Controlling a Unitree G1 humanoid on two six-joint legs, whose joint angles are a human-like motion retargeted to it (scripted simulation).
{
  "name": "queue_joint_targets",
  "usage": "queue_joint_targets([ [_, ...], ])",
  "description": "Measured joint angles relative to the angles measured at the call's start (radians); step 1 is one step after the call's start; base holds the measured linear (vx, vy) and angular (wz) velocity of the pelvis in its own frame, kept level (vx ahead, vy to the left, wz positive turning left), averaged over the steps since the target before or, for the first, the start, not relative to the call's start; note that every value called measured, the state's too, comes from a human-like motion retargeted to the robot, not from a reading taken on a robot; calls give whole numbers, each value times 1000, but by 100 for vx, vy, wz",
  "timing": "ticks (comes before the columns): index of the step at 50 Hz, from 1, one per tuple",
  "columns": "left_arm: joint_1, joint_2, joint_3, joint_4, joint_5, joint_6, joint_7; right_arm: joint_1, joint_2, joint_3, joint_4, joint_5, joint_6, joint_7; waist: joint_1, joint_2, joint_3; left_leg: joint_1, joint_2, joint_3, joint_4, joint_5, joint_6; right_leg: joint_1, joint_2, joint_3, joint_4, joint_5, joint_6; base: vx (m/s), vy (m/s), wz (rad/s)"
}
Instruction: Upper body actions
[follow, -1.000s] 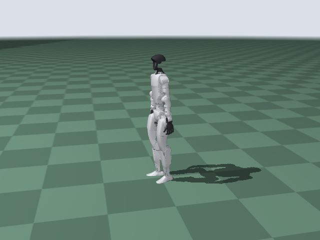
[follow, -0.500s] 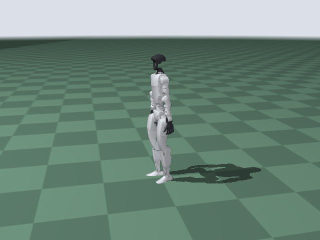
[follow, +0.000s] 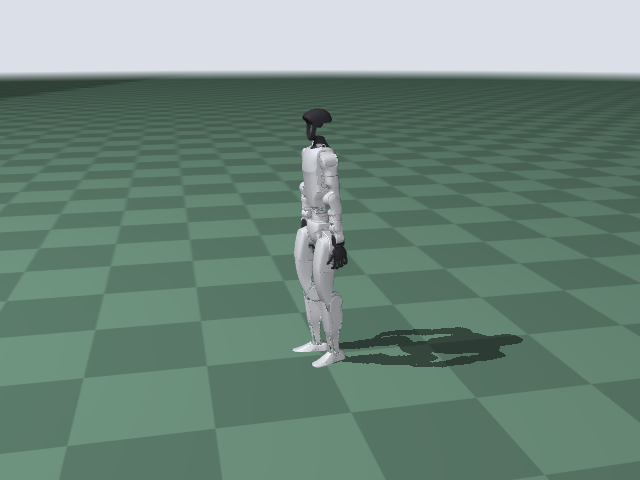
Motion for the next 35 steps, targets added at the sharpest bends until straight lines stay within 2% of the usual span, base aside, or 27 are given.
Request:
queue_joint_targets([
  [35, 3, 2, 1, -1, 2, 4, -4, 3, -5, 1, -2, -17, 3, -1, -5, -2, 0, 3, 4, 8, -1, -3, -1, 0, 4, 6, 2, -5, -1, 0, 0, 0],
])
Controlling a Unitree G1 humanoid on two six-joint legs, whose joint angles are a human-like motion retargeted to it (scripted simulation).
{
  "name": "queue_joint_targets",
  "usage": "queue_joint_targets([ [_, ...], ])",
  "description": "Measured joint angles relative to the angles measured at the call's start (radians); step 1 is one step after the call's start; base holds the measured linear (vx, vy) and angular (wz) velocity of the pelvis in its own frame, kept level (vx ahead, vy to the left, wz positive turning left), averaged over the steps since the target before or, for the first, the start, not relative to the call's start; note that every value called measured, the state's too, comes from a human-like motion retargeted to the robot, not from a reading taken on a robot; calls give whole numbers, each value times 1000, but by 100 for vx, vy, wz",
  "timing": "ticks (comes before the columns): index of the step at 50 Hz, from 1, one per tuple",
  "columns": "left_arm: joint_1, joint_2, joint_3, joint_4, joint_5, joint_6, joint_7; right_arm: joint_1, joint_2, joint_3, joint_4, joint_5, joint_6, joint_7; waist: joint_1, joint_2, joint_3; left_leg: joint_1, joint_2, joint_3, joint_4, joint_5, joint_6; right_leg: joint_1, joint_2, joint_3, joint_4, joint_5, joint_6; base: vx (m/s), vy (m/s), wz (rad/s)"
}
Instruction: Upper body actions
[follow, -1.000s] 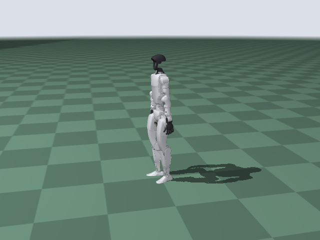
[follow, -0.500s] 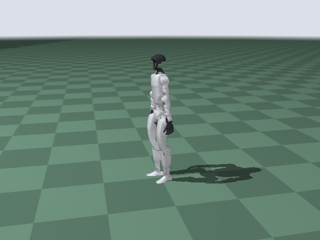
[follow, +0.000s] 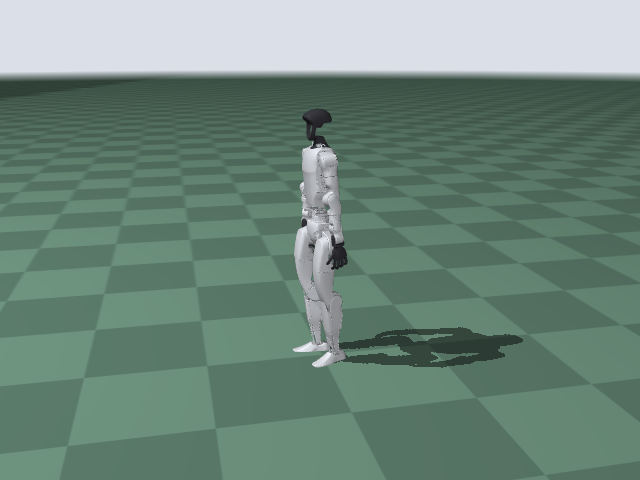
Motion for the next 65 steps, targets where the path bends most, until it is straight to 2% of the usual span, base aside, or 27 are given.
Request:
queue_joint_targets([
  [65, -3, 14, -17, 2, 10, 4, -2, -4, -16, -5, -1, -19, -1, -16, 6, 10, 11, 0, 3, 3, 3, 3, -2, 5, 3, 3, 2, -5, -3, 0, 0, 0],
])
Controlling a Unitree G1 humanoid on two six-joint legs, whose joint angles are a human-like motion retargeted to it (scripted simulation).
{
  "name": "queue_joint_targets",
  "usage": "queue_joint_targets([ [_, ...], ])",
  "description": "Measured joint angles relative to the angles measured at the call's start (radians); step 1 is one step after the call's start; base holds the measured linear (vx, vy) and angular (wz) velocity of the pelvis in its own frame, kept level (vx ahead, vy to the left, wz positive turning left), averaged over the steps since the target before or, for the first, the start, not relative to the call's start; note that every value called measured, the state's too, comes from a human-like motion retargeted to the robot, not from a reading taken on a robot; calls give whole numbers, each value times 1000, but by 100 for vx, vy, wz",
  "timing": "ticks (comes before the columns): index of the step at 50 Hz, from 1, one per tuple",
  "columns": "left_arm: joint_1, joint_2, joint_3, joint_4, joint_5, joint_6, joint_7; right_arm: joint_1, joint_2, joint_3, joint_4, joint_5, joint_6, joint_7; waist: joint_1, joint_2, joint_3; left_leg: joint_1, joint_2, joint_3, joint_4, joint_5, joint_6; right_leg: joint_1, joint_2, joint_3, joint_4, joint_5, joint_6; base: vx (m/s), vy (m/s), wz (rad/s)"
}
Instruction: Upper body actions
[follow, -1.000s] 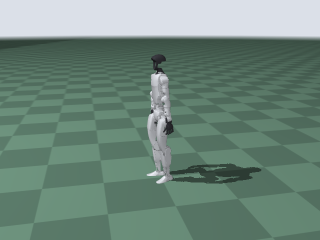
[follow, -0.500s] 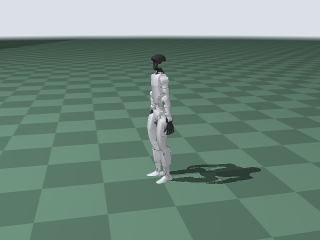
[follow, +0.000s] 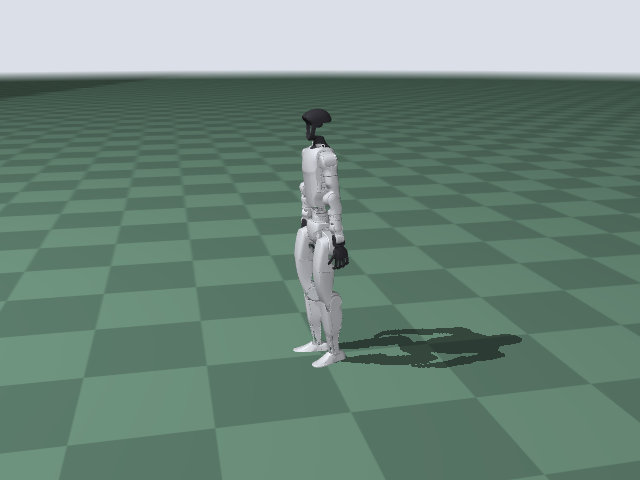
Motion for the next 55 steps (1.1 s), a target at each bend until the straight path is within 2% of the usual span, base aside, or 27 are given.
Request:
queue_joint_targets([
  [55, 1, -12, 6, -1, 2, -1, 4, 4, 5, 3, -2, -5, -2, 1, -2, 3, -3, -2, 0, -2, -1, 2, -2, 0, 1, -3, 1, -5, -2, 0, 0, 0],
])
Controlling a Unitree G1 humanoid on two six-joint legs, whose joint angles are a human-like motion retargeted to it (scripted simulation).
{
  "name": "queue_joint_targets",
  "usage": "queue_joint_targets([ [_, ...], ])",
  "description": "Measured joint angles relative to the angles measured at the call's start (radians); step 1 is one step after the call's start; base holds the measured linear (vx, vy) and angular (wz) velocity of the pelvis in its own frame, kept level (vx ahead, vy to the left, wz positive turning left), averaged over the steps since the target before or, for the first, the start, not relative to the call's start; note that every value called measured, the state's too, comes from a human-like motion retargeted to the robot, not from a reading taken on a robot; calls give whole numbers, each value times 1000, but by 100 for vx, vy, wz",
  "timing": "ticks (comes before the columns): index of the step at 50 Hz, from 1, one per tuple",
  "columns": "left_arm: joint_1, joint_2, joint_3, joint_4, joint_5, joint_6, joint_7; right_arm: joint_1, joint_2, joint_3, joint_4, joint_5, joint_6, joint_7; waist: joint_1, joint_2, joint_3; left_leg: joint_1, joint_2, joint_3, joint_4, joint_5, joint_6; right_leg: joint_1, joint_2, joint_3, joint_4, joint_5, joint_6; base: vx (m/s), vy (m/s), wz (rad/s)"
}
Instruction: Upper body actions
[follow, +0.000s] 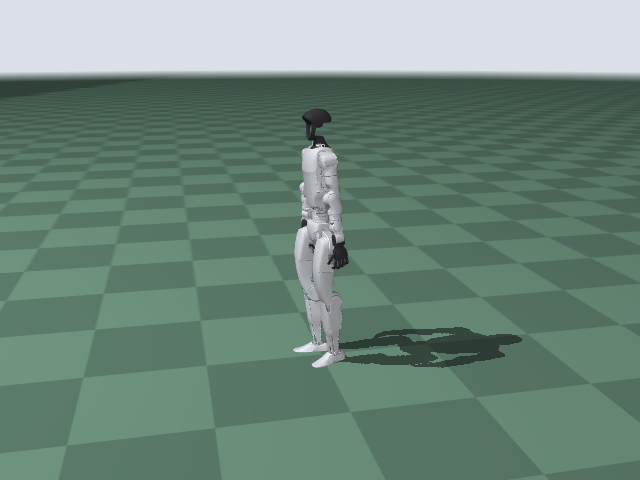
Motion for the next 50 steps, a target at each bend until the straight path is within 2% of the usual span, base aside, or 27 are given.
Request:
queue_joint_targets([
  [50, 2, -8, 5, 1, 1, -2, -2, 4, 5, 3, -2, -7, 6, 3, -1, -1, -1, -1, 1, 0, -1, 0, -1, -1, 2, -1, 1, -4, -1, 0, 0, 0],
])
